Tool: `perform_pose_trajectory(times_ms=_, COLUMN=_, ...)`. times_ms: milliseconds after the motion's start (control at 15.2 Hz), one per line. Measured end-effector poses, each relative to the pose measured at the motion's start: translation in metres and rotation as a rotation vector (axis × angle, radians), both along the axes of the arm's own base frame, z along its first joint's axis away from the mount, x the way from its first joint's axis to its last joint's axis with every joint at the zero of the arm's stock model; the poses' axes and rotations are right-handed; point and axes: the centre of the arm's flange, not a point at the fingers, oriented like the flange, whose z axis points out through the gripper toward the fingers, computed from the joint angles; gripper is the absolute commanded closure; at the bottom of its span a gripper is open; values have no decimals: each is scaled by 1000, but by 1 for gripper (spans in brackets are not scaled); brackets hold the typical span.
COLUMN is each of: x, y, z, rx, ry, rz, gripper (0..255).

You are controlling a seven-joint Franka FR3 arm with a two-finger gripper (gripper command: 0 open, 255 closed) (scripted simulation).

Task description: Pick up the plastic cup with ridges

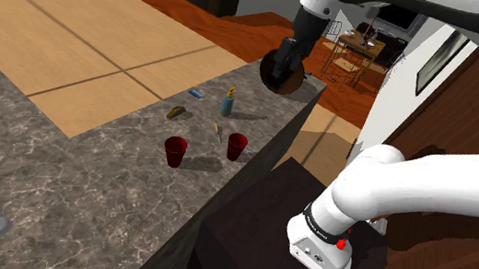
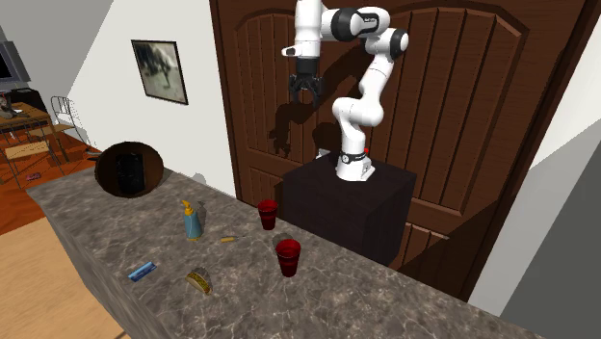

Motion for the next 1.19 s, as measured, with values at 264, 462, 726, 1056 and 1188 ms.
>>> perform_pose_trajectory(times_ms=264, x=17, y=3, z=-25, rx=10, ry=8, rz=-5, gripper=0)
perform_pose_trajectory(times_ms=462, x=38, y=7, z=-54, rx=23, ry=15, rz=-11, gripper=0)
perform_pose_trajectory(times_ms=726, x=63, y=11, z=-101, rx=43, ry=27, rz=-20, gripper=0)
perform_pose_trajectory(times_ms=1056, x=100, y=28, z=-155, rx=67, ry=40, rz=-30, gripper=0)
perform_pose_trajectory(times_ms=1188, x=115, y=30, z=-176, rx=77, ry=45, rz=-35, gripper=0)
